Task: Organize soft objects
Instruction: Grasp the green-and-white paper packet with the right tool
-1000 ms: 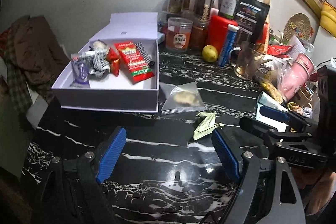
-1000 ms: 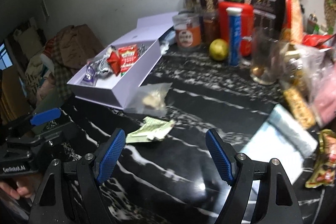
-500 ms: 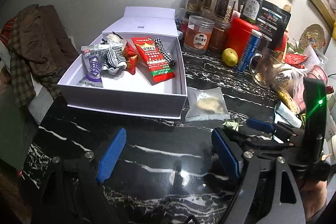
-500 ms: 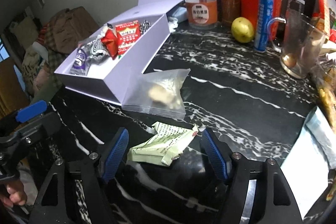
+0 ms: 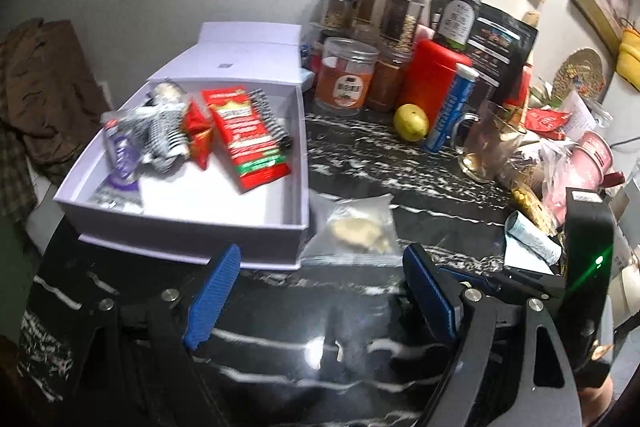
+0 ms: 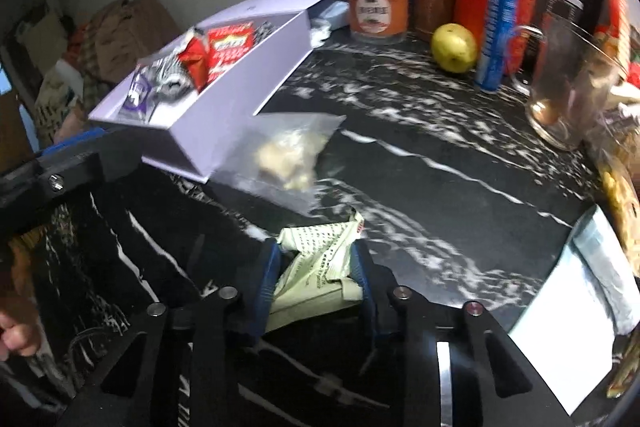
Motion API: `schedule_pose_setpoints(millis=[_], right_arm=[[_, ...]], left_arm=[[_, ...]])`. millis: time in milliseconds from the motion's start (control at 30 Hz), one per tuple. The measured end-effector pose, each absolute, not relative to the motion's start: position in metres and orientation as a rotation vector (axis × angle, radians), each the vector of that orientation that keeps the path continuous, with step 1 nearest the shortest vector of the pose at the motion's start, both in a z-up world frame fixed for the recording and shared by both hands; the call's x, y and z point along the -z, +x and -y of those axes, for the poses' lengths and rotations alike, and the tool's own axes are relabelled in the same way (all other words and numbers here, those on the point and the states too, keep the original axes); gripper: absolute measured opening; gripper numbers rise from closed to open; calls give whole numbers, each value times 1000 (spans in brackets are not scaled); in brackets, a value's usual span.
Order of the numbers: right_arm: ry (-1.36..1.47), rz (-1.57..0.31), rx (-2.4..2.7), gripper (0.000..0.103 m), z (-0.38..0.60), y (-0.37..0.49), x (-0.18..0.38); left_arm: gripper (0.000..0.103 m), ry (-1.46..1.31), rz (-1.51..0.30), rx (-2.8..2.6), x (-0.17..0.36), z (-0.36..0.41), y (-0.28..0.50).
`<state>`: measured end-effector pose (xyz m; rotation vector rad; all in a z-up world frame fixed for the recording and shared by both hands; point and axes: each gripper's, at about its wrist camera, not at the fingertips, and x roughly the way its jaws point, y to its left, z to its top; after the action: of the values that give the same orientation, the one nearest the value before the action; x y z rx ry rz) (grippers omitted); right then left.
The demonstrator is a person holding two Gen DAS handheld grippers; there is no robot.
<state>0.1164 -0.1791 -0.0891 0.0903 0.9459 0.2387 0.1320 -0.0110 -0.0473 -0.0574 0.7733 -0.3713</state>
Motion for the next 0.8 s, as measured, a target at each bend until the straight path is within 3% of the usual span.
schedule_pose_setpoints(millis=[367,800], right_arm=[[107,-940,-241,35,225,116,82],[99,-948,-324,35,222,120,69]], left_arm=[[84,141,-814,536,40,64,160],[84,871,-796,887,52,117,177]])
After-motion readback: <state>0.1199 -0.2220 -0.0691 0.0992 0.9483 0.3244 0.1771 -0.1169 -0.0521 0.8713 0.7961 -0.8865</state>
